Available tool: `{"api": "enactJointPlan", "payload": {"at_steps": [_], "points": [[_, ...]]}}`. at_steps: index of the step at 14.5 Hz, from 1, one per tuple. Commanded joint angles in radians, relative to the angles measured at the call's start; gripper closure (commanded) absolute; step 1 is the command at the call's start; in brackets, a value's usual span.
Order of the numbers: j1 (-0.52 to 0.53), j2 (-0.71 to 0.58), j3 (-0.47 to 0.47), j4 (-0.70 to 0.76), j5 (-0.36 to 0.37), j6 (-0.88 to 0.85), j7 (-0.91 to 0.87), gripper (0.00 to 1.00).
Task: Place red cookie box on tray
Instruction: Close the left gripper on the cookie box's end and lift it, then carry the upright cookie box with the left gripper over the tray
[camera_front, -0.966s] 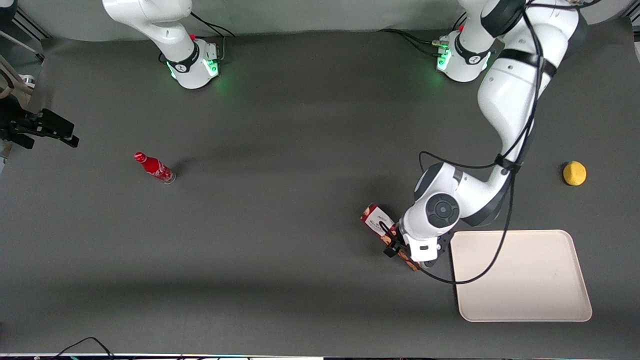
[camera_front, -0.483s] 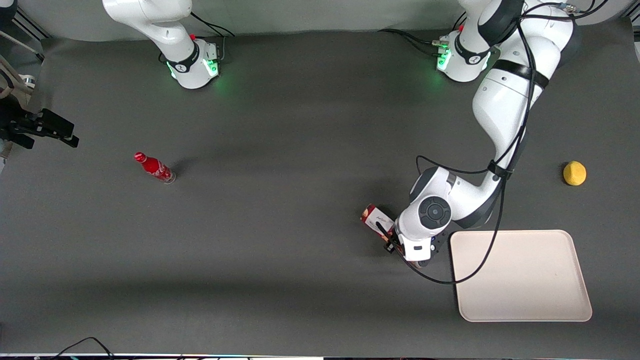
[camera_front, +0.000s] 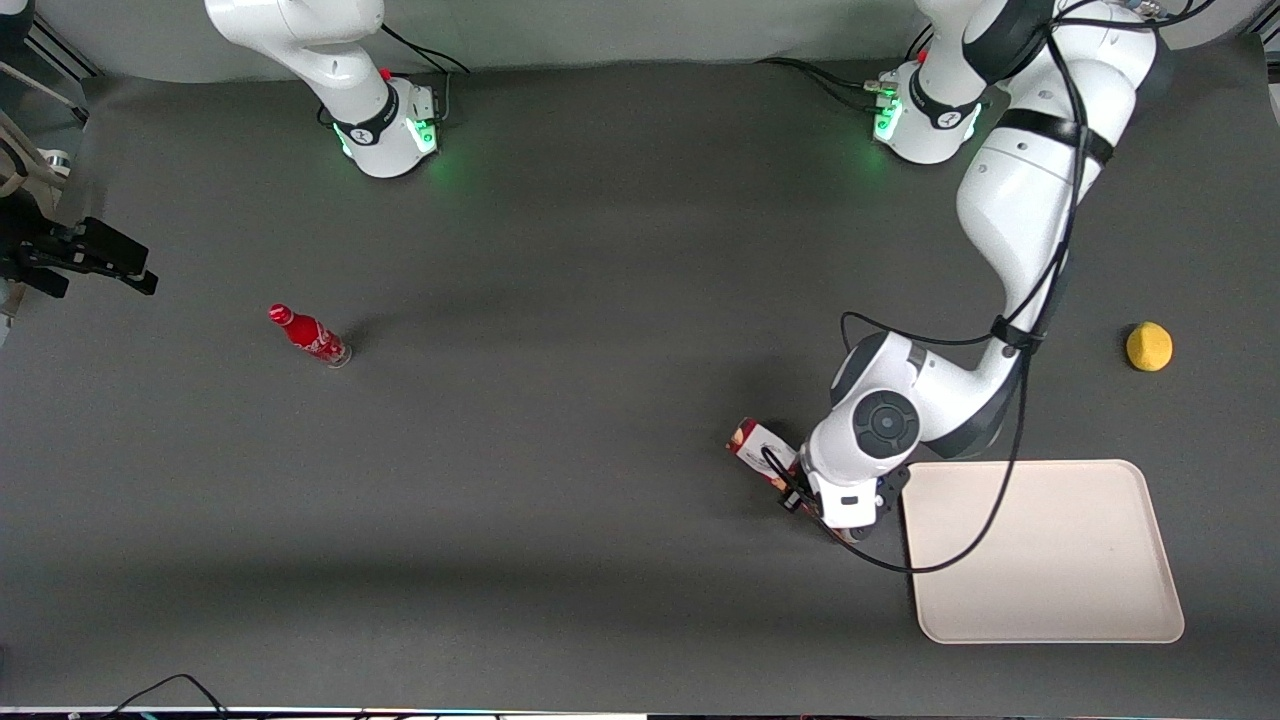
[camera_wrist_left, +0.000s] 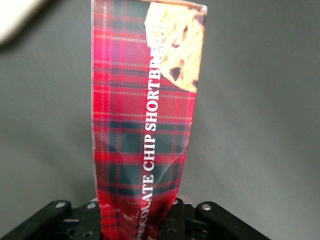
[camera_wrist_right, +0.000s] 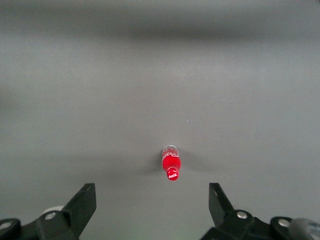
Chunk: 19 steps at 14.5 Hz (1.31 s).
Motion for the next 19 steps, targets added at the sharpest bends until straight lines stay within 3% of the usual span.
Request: {"api": "enactJointPlan", "payload": {"at_steps": [1,4,6,8,11,15,19], "points": [[0.035,-0.103,-0.003,0.049,0.002,-0.170,0.077,1.00],[0.069,-0.166,-0.003,0.138,-0.007,-0.372,0.195,1.00],[0.104,-0.219,0.015,0.178,-0.080,-0.488,0.366,1.00],[0.120,-0.272,0.113,0.211,-0.158,-0.601,0.611,1.00],[0.120,-0.281,0.338,0.289,-0.260,-0.709,1.077,1.00],[0.132,-0.232,0.518,0.297,-0.274,-0.637,1.500,1.00],[0.159,-0.100,0.566,0.290,-0.274,-0.432,1.655,1.00]]}}
